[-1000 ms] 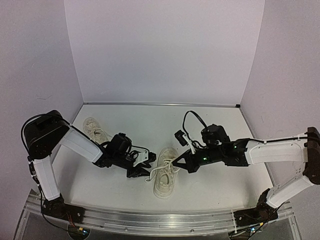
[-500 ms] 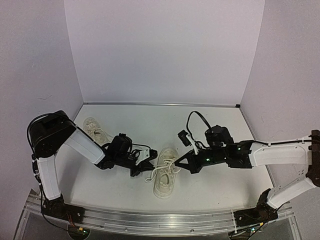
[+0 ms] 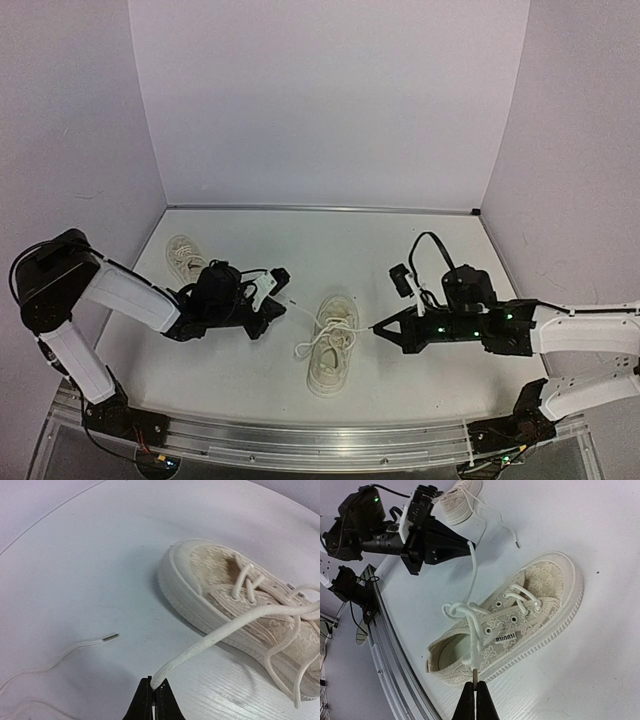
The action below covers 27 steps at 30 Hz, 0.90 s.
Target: Tie the shoes
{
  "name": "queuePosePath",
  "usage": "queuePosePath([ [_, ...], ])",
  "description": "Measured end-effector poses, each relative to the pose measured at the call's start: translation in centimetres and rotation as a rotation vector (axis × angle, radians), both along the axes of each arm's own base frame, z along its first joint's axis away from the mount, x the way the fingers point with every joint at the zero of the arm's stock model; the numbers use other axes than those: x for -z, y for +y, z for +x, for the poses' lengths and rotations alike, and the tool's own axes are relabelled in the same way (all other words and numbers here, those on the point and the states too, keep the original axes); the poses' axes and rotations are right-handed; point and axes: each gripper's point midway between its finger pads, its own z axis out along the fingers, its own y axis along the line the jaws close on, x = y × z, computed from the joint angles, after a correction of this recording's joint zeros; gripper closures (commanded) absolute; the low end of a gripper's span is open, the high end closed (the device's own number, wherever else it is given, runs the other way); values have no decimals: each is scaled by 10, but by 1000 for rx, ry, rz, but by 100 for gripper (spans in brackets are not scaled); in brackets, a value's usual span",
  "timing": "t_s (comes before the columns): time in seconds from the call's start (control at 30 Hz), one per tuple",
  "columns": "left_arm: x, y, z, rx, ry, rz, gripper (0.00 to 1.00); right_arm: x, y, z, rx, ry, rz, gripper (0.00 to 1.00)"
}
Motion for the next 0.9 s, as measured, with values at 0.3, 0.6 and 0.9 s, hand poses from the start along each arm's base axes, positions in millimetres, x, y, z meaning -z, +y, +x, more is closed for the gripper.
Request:
queuePosePath([
  [0.3, -54, 50, 17, -375, 65, -106, 100, -19, -68, -3, 323, 40, 121, 100],
  [0.6, -74, 119, 1, -687, 128, -216, 100, 34, -133, -17, 618, 225, 72, 100],
  [0.9, -22, 172, -15, -937, 222, -51, 100, 81, -177, -32, 798, 327, -107, 100],
])
